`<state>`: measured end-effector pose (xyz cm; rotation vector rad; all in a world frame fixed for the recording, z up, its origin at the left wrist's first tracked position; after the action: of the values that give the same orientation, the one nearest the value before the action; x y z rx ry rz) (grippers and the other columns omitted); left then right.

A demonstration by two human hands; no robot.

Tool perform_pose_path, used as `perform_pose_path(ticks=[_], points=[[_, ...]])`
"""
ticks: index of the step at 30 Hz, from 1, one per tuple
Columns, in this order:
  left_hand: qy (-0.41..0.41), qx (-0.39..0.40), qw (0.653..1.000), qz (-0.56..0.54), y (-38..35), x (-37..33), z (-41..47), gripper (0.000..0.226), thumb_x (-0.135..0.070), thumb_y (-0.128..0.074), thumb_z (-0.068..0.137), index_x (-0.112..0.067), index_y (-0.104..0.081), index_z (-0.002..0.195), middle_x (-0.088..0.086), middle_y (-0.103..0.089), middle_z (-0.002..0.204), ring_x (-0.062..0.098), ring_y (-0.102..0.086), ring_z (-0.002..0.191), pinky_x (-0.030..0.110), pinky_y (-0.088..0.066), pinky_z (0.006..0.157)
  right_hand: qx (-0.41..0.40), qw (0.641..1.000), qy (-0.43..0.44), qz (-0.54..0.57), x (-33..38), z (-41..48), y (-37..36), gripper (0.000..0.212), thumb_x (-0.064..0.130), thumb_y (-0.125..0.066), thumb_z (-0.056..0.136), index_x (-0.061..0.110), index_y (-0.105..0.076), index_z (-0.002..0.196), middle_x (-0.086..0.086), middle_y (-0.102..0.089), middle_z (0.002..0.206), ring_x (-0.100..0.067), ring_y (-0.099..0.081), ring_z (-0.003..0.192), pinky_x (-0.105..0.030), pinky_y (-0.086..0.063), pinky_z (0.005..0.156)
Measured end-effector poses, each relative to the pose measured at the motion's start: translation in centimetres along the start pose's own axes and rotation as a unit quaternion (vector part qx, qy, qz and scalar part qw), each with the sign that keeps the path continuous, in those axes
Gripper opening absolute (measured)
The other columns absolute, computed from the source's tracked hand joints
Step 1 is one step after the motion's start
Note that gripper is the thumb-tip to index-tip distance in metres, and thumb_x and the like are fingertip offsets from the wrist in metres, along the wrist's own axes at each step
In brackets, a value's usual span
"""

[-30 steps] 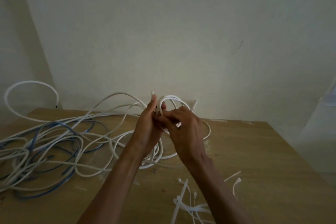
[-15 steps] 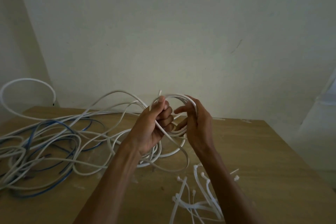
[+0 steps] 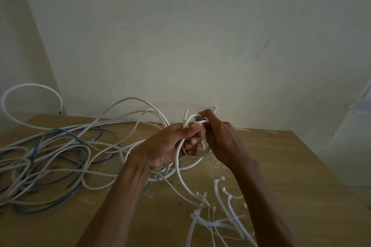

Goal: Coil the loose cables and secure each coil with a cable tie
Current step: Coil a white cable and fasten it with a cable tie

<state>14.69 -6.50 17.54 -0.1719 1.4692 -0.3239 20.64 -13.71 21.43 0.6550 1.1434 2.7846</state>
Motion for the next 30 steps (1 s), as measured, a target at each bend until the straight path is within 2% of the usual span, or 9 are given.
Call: perform_pose_path(ticks=[4, 7, 12, 15, 21, 24, 26, 28, 30], points=[[-0.028, -0.044, 0.996, -0.069, 1.0, -0.3, 0.3, 0.025, -0.029, -0.051, 0.102, -0.014, -0.056, 0.083, -0.006, -0.039, 0.056, 0.007, -0.039, 0.048, 0.021, -0.04, 0.05, -0.019, 0.974, -0.101, 0.2, -1.6, 0.0, -0.3, 0.033, 0.045, -0.049, 0.102, 0.023, -0.05, 0.126, 0.002, -0.069, 0.086, -0.016, -0.07, 0.073, -0.05, -0.058, 0.067], [-0.045, -0.129, 0.981, -0.137, 2.8, -0.9, 0.4, 0.046, -0.051, -0.044, 0.102, -0.021, -0.044, 0.068, -0.01, -0.023, 0.049, 0.005, -0.02, 0.038, 0.021, -0.015, 0.042, 0.18, 0.851, -0.194, 0.454, -1.3, -1.9, -4.3, 0.085, 0.055, -0.071, 0.085, 0.022, -0.029, 0.151, -0.01, -0.066, 0.127, -0.025, -0.069, 0.113, -0.055, -0.056, 0.094], [-0.12, -0.184, 0.945, -0.242, 5.4, -2.7, -0.6, 0.044, -0.042, -0.038, 0.103, -0.024, -0.032, 0.063, -0.008, -0.021, 0.046, 0.006, -0.02, 0.034, 0.023, -0.016, 0.039, 0.49, 0.789, -0.13, 0.348, 2.6, -6.8, -9.4, 0.075, 0.004, -0.069, 0.091, 0.009, -0.028, 0.153, -0.009, -0.075, 0.104, -0.02, -0.072, 0.096, -0.043, -0.051, 0.099], [-0.157, -0.172, 0.929, -0.29, 7.1, -4.1, -1.6, 0.046, -0.033, -0.038, 0.105, -0.023, -0.037, 0.06, -0.009, -0.026, 0.049, 0.006, -0.025, 0.038, 0.021, -0.026, 0.04, 0.413, 0.811, -0.128, 0.393, 0.7, -5.1, -7.7, 0.011, 0.016, -0.06, 0.099, 0.011, -0.068, 0.106, 0.007, -0.052, 0.067, -0.007, -0.051, 0.062, -0.033, -0.053, 0.072], [-0.138, -0.091, 0.946, -0.279, 6.5, -4.5, -1.6, 0.049, -0.038, -0.032, 0.107, -0.022, -0.042, 0.063, -0.008, -0.014, 0.056, 0.008, -0.008, 0.044, 0.021, -0.022, 0.038, 0.274, 0.912, -0.201, 0.229, -7.4, -4.1, -1.5, 0.027, 0.038, -0.076, 0.087, 0.014, -0.072, 0.076, -0.005, -0.059, 0.068, -0.013, -0.058, 0.062, -0.027, -0.053, 0.061], [-0.166, -0.084, 0.943, -0.276, 6.6, -5.3, -1.8, 0.046, -0.036, -0.033, 0.106, -0.022, -0.042, 0.063, -0.008, -0.014, 0.054, 0.008, -0.008, 0.043, 0.021, -0.021, 0.038, 0.01, 0.969, -0.248, 0.013, -12.3, -2.7, 4.8, 0.02, 0.027, -0.077, 0.087, 0.018, -0.069, 0.072, 0.003, -0.063, 0.059, -0.017, -0.059, 0.059, -0.035, -0.048, 0.06], [-0.189, -0.066, 0.939, -0.28, 7.1, -6.5, -2.8, 0.044, -0.036, -0.034, 0.106, -0.023, -0.042, 0.065, -0.009, -0.016, 0.054, 0.008, -0.011, 0.042, 0.021, -0.019, 0.04, -0.185, 0.935, -0.303, -0.005, -14.5, -4.6, 9.2, 0.02, 0.021, -0.072, 0.091, 0.013, -0.067, 0.074, 0.002, -0.064, 0.062, -0.021, -0.06, 0.063, -0.036, -0.049, 0.066], [-0.193, -0.091, 0.945, -0.247, 7.8, -6.9, -3.5, 0.046, -0.039, -0.033, 0.107, -0.024, -0.04, 0.064, -0.008, -0.015, 0.054, 0.008, -0.01, 0.042, 0.021, -0.018, 0.039, -0.124, 0.923, -0.329, 0.159, -16.1, -5.3, 7.6, 0.027, 0.005, -0.063, 0.095, 0.011, -0.067, 0.069, 0.002, -0.061, 0.054, -0.018, -0.058, 0.054, -0.042, -0.052, 0.072], [-0.18, -0.124, 0.953, -0.209, 7.7, -6.6, -3.4, 0.047, -0.041, -0.033, 0.106, -0.024, -0.04, 0.063, -0.008, -0.012, 0.054, 0.009, -0.007, 0.043, 0.022, -0.015, 0.038, 0.135, 0.884, -0.295, 0.336, -12.8, -5.5, 2.7, 0.027, 0.005, -0.063, 0.097, 0.007, -0.065, 0.07, -0.003, -0.048, 0.054, -0.015, -0.046, 0.048, -0.036, -0.05, 0.063]])
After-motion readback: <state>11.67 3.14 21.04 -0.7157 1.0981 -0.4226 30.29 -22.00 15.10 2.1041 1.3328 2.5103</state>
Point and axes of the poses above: each hand's wrist, its own z-axis towards the middle knuckle, its own y-axis out of the back of the hand, x = y × z, the point moved 10 cm from there along z, towards the middle knuckle
